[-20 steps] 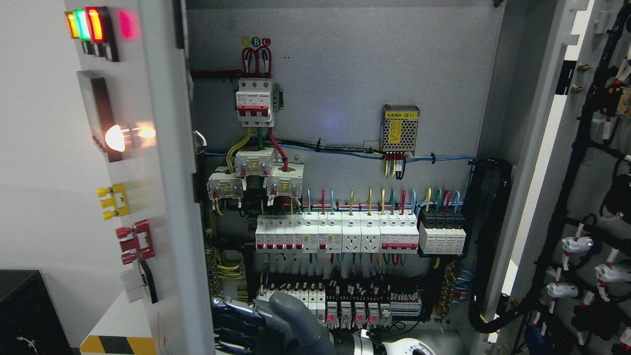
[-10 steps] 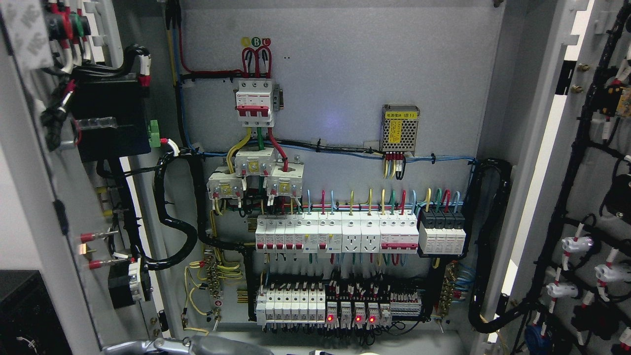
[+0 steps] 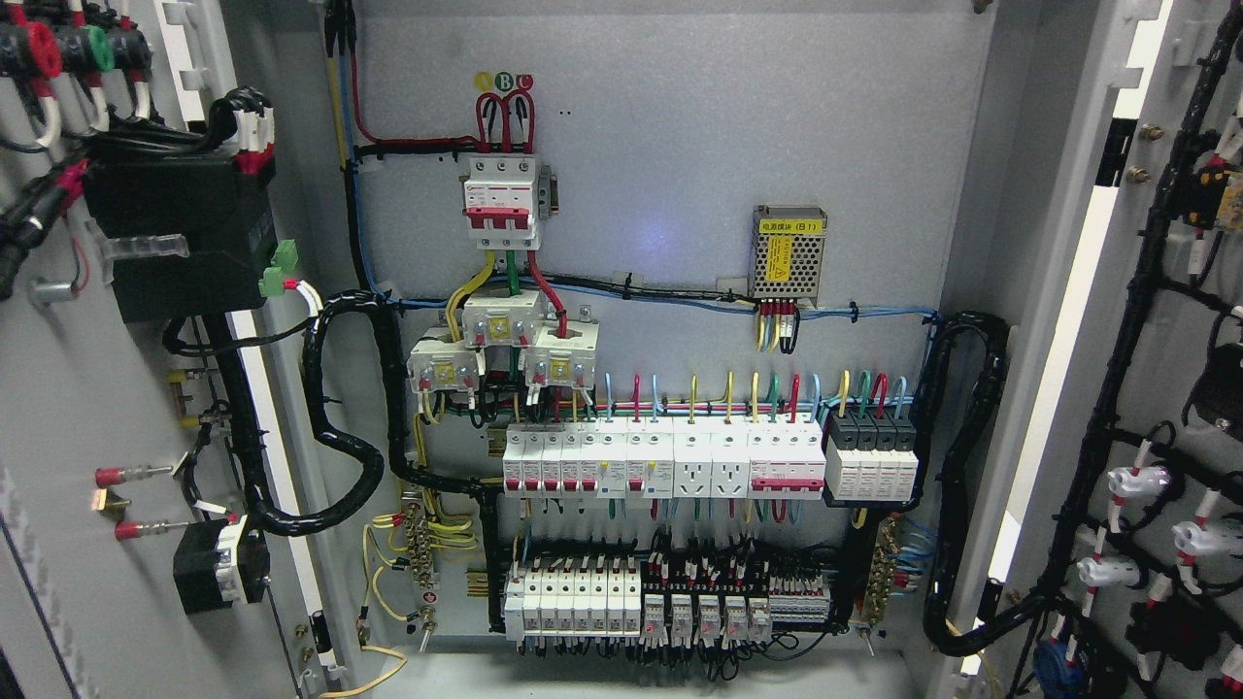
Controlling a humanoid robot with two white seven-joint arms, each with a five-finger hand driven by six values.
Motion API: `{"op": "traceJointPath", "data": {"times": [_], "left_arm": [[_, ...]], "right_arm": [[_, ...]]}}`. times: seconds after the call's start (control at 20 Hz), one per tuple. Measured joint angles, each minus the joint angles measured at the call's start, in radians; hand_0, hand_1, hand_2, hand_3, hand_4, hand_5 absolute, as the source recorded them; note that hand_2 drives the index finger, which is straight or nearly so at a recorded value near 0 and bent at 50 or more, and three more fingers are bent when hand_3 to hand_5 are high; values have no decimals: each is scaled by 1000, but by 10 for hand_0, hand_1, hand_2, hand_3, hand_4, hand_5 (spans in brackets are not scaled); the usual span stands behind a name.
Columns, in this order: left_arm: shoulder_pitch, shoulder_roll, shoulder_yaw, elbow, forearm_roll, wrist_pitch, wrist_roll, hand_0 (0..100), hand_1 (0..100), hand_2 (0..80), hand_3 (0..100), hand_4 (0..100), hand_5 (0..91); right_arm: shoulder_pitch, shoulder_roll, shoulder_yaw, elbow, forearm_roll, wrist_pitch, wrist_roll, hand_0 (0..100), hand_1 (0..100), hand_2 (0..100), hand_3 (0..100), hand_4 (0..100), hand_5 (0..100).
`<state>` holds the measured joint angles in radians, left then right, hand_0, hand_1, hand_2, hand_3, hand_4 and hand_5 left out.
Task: Open door with both hands
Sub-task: 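Lower and withdraw the right hand out of the cabinet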
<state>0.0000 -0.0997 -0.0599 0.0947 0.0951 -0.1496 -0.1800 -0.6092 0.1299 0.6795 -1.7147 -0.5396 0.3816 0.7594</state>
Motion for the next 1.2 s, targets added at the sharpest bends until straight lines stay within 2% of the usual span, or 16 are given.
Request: {"op": "traceJointPath", "data": {"times": [0.4, 0.65, 0.9, 1.1, 1.2], "left_arm": [[0, 0, 0, 0, 0, 0, 0, 0, 0, 0, 0, 0, 0], [0, 0, 0, 0, 0, 0, 0, 0, 0, 0, 0, 0, 0], [0, 0, 0, 0, 0, 0, 0, 0, 0, 0, 0, 0, 0], [0, 0, -1, -1, 0, 0, -1, 0, 0, 0, 0, 0, 0], [0, 0, -2, -12, 1, 1, -21, 0, 0, 0, 0, 0, 0]], "right_arm": [[-5, 4, -10, 29, 2, -3, 12, 0, 0, 0, 0, 0, 0], [1, -30, -102, 69, 2, -8, 15, 0, 0, 0, 0, 0, 0], [37, -73, -224, 99, 1, -12, 6, 0, 0, 0, 0, 0, 0], [112, -120, -322, 66, -2, -57, 5, 0, 0, 0, 0, 0, 0], [156, -142, -358, 34, -2, -105, 5, 0, 0, 0, 0, 0, 0]]}}
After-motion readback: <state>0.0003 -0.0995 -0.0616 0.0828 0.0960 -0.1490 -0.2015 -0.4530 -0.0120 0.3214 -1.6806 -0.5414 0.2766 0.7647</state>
